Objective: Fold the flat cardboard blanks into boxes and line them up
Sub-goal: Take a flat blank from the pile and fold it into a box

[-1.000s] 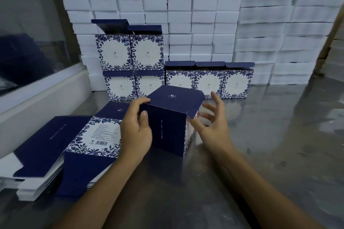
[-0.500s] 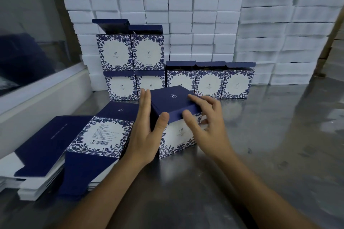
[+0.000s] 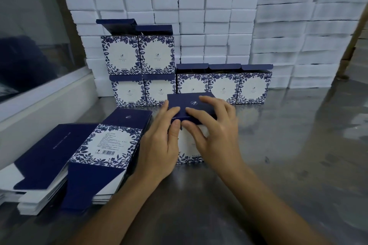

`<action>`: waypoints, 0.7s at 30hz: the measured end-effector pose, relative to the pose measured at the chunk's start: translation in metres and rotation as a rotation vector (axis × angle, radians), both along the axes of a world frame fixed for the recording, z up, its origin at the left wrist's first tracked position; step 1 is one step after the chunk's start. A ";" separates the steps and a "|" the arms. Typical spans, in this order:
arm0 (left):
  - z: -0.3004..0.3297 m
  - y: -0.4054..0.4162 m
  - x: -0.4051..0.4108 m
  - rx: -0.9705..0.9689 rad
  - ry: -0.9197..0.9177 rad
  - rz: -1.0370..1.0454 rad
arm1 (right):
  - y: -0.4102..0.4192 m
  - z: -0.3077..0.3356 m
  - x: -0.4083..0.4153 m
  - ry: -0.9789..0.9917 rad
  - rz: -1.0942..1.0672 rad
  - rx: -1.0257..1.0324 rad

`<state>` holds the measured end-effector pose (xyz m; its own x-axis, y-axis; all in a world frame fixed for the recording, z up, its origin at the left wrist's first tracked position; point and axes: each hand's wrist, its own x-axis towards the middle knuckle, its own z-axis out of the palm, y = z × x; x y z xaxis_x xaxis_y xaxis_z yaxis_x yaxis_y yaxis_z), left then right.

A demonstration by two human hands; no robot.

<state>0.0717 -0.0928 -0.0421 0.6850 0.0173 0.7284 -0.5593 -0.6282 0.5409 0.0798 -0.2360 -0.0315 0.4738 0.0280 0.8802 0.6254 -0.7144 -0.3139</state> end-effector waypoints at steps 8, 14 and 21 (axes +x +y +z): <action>0.006 -0.003 0.000 -0.002 -0.092 0.044 | 0.003 0.006 0.001 0.008 -0.038 0.045; 0.007 0.002 0.004 -0.039 -0.095 0.026 | -0.010 -0.004 0.007 0.112 0.089 0.137; 0.006 0.004 0.007 -0.037 -0.108 0.027 | -0.010 -0.003 0.012 0.137 0.125 0.204</action>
<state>0.0785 -0.0886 -0.0363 0.6018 0.0629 0.7962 -0.5983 -0.6248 0.5016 0.0917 -0.2462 -0.0347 0.5931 -0.0782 0.8014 0.6461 -0.5477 -0.5316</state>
